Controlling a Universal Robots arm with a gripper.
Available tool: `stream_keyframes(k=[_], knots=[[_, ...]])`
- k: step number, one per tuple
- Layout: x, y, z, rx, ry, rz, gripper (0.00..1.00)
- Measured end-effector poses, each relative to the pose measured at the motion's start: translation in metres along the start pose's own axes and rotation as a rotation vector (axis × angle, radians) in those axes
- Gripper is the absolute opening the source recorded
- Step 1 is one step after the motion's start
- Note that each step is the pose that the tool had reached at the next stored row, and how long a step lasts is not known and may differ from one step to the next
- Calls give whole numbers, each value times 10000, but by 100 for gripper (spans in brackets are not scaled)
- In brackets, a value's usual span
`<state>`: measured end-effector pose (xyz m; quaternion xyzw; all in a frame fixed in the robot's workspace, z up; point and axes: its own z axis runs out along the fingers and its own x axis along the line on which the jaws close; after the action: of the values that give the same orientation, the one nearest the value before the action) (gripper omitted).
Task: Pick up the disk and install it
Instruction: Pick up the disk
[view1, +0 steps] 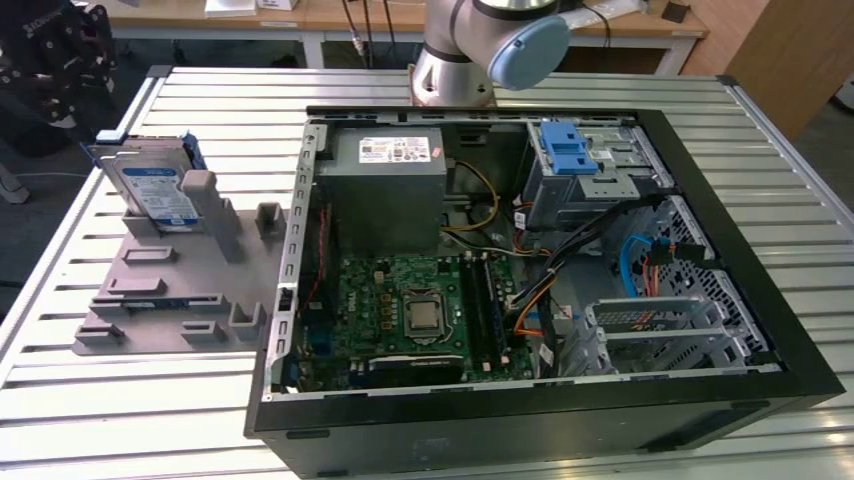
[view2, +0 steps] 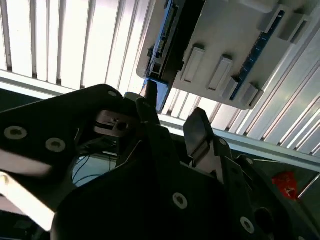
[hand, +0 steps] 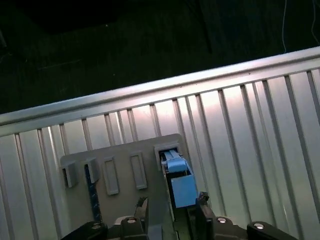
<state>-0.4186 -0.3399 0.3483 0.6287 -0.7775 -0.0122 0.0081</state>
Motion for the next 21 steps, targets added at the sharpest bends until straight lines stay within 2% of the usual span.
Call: stream_keyframes(k=[1, 2, 5, 7, 10, 21], knots=[[0, 0, 9, 0, 5, -196, 47], [-1, 0, 18, 0, 10, -363, 53], [0, -1, 52, -3, 26, -876, 53], [-13, 3, 71, -2, 32, -1051, 53], [-52, 21, 100, 12, 30, -1137, 53], [-67, 66, 185, 19, 33, -1252, 53]])
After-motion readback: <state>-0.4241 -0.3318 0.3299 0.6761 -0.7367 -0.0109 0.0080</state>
